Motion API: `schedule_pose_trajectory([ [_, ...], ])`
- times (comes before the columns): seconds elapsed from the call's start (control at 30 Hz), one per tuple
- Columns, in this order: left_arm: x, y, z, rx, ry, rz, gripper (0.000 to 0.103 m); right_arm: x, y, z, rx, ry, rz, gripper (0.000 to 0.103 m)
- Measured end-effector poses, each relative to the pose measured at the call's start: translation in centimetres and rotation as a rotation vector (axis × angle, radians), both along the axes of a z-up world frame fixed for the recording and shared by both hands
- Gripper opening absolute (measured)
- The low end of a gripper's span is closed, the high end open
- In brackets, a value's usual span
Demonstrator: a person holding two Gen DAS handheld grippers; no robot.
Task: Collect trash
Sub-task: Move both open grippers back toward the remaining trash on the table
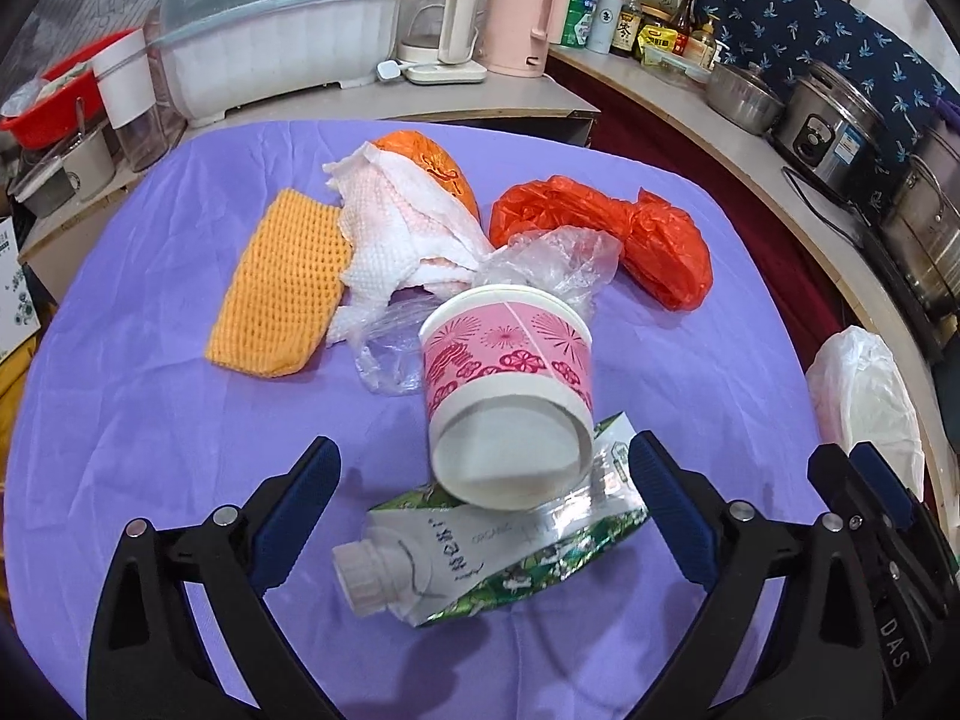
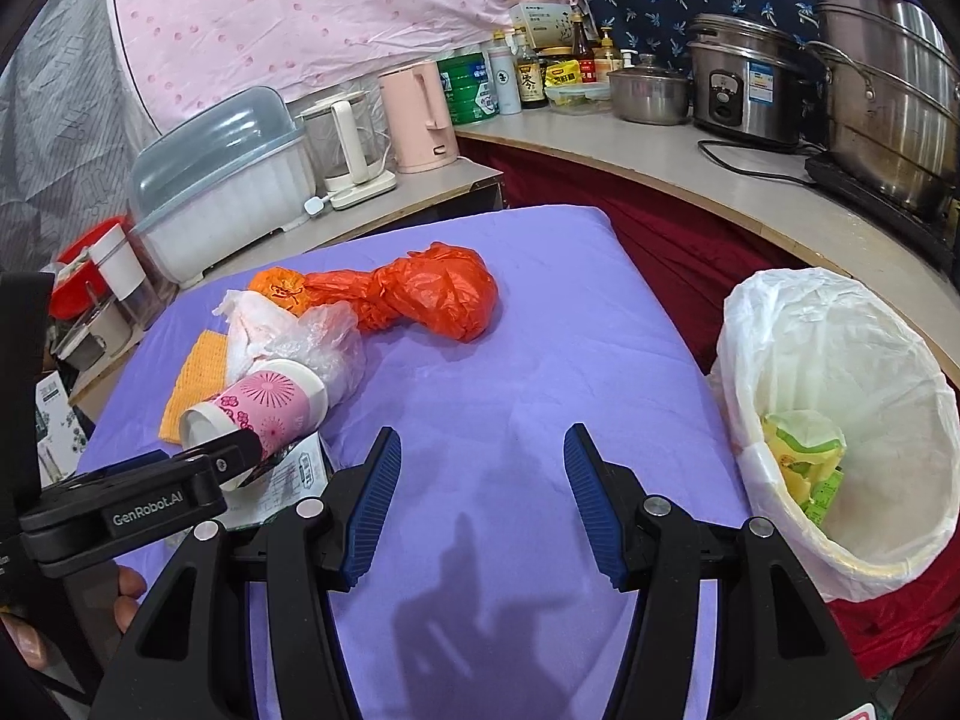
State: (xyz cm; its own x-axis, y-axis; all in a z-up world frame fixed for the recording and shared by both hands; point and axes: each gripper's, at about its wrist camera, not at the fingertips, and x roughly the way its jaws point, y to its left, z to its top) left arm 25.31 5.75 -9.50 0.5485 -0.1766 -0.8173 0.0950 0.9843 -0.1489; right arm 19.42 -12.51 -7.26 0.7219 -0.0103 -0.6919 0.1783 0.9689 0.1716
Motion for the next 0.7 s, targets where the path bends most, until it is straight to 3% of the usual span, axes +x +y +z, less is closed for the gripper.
schedule_pose_trajectory([
  [0.13, 0.9, -0.2, -0.5, -0.023, 0.019, 0.005, 0.091, 1.0, -0.1, -0.3, 0.004, 0.005, 0.003, 0.055],
  [0.2, 1.2, -0.2, -0.7, -0.029, 0.023, 0.003, 0.086, 1.5, -0.1, -0.4, 0.001, 0.005, 0.005, 0.055],
  [0.33, 1.6, 0.0, -1.2, -0.050, 0.063, -0.020, 0.058, 2.9, -0.3, -0.6, 0.010, 0.008, 0.013, 0.056],
  [0.7, 1.3, 1.2, -0.2, -0.060, 0.028, -0.005, 0.055, 8.4, 0.0, -0.9, 0.017, 0.008, 0.045, 0.055],
])
